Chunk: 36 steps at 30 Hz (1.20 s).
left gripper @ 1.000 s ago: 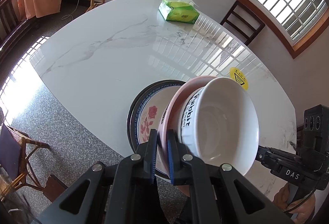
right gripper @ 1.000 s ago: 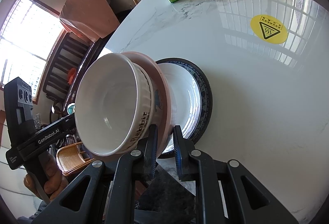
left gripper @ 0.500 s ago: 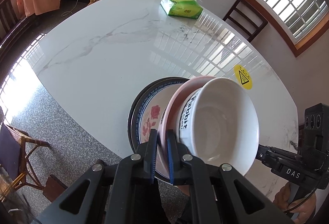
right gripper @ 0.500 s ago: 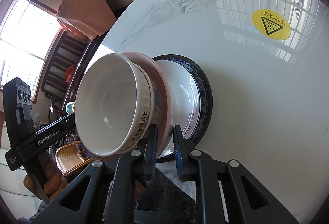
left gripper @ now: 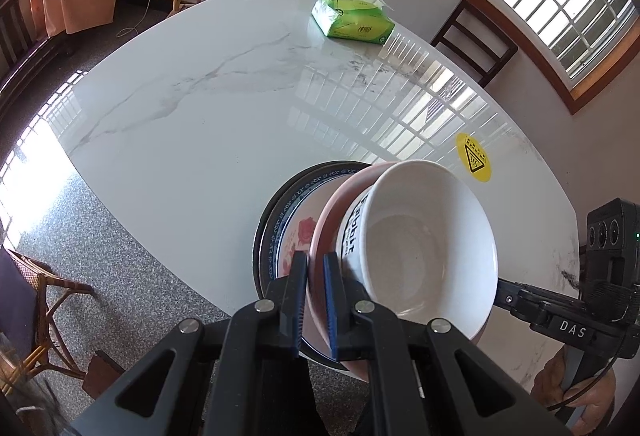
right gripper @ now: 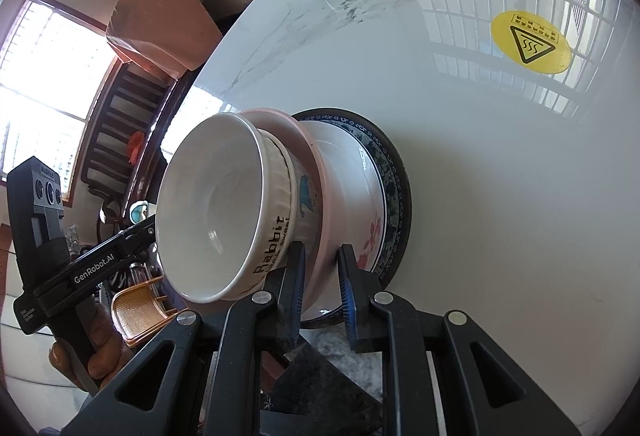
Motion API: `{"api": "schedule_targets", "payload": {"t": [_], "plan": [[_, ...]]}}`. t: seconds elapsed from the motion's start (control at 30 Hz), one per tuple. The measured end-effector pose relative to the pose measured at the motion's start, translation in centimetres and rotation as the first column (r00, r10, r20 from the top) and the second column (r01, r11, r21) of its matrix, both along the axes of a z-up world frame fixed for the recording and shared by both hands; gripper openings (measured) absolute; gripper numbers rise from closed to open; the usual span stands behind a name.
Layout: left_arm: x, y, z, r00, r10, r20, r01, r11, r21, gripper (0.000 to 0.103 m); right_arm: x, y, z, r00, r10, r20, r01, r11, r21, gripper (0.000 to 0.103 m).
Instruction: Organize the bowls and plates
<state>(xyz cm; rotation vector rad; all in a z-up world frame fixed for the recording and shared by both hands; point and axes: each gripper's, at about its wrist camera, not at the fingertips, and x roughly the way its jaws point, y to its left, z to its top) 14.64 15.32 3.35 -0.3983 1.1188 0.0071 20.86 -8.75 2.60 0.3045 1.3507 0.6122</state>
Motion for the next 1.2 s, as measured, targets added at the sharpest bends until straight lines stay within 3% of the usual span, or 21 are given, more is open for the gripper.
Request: {"api": "schedule_targets", "payload": {"t": [0.2, 0.3, 0.4, 0.53, 0.6, 0.7, 0.83, 0.97, 1.07, 1.2], "plan": [[-0.9, 1.8, 0.4, 0.995, 0.025, 0.099, -0.014, 0.993, -0.117, 0.017, -0.4, -0.3, -0.2, 0.999, -0.023, 0.031, 0.022, 0.999, 0.030, 0.019], [-2.0, 1.9, 1.3, 0.984, 0.031, 0.177, -0.015, 0.996, -0.088, 0.026, -0.8, -0.9, 0.2, 0.994, -0.053, 0.091, 0.049, 0.998, 0.045, 0.021], [-3.8, 1.1, 2.3, 0.964, 0.028, 0.266, -0.035, 0.999, 0.021, 0.026, -1.9, -1.5, 1.2, 0.979, -0.103, 0.177, 0.089, 0.992, 0.085, 0.031], [-6.7, -0.4, 3.3, 0.918, 0.028, 0.396, -0.092, 0.986, 0.142, 0.027, -4.2, -1.2, 2.1, 0.940, -0.125, 0.316, 0.109, 0.992, 0.070, 0.042], [-7.9, -1.1, 3.2, 0.896, 0.033, 0.443, -0.119, 0.978, 0.169, 0.034, -5.6, -1.0, 2.6, 0.908, -0.141, 0.395, 0.121, 0.990, 0.075, 0.042], [-9.2, -2.5, 3.0, 0.872, 0.019, 0.490, -0.141, 0.967, 0.213, 0.037, -8.2, -1.2, 3.6, 0.816, -0.192, 0.545, 0.171, 0.981, 0.090, 0.044], [-10.3, -3.9, 2.7, 0.848, 0.011, 0.531, -0.168, 0.954, 0.249, 0.037, -11.9, -1.6, 4.7, 0.674, -0.265, 0.690, 0.211, 0.964, 0.163, 0.071], [-11.7, -5.7, 2.5, 0.824, -0.009, 0.566, -0.212, 0.922, 0.323, 0.037, -14.6, -0.9, 4.8, 0.576, -0.254, 0.777, 0.226, 0.963, 0.147, 0.087], [-12.4, -6.5, 2.5, 0.826, -0.038, 0.562, -0.188, 0.922, 0.339, 0.037, -15.9, -0.9, 4.5, 0.551, -0.242, 0.799, 0.226, 0.965, 0.136, 0.095], [-13.6, -6.5, 2.7, 0.813, -0.016, 0.583, -0.191, 0.937, 0.293, 0.037, -17.3, -1.7, 4.3, 0.529, -0.261, 0.807, 0.238, 0.959, 0.154, 0.097]]}}
